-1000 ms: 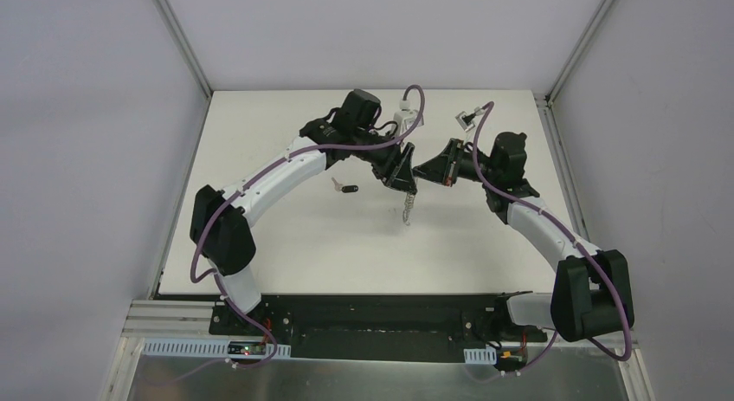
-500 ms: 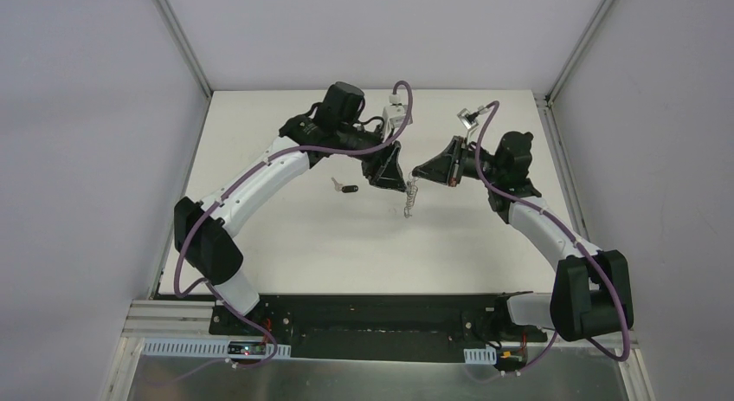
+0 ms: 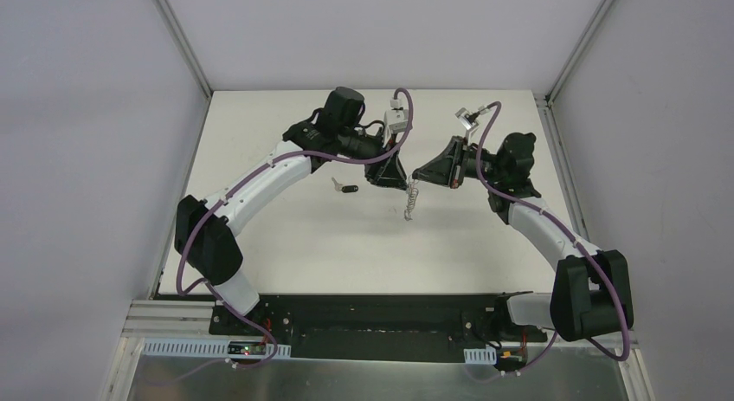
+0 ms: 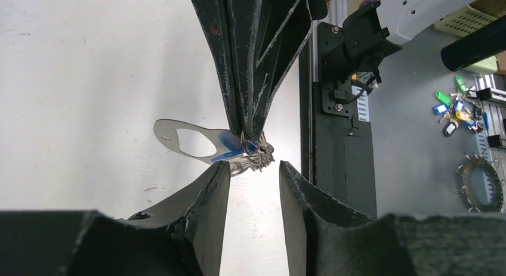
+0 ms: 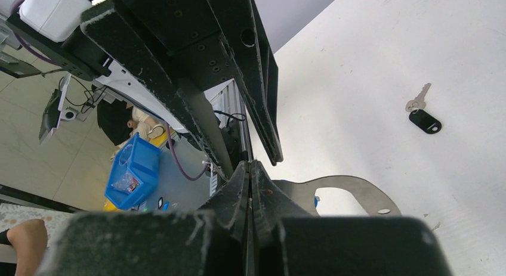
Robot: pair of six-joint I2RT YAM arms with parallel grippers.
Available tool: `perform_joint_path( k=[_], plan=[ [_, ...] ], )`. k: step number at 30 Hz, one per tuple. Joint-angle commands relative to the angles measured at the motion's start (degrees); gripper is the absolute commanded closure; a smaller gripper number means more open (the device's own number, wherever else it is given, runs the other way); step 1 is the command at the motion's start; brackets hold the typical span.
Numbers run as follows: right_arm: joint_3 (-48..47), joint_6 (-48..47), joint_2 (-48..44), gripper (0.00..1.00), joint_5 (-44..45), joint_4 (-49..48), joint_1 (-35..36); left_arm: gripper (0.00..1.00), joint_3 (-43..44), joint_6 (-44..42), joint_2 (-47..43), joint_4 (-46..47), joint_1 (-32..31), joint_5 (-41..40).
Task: Put the keys on the keyring
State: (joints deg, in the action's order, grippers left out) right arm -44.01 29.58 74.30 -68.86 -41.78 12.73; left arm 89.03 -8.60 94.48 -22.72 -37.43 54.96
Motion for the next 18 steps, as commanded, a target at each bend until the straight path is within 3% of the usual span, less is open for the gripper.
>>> perform_joint_path(
  k=[1, 12, 18],
  plan=[
    [0.14, 0.55, -1.4, 1.0, -2.02, -4.28, 0.62, 0.65, -1.17, 0.27, -1.18, 5.58, -0.1, 1.77],
    [-0.03, 0.56, -1.28, 1.0, -2.0, -4.29, 1.03, 0.79, -1.86, -0.02, -0.61, 5.76, -0.17, 1.49],
    [0.06, 0.9, -1.16, 1.0, -1.01, -4.23, 1.34, 0.81, -3.69, -0.33, -0.79, 6.59, -1.08, 0.92]
  ],
)
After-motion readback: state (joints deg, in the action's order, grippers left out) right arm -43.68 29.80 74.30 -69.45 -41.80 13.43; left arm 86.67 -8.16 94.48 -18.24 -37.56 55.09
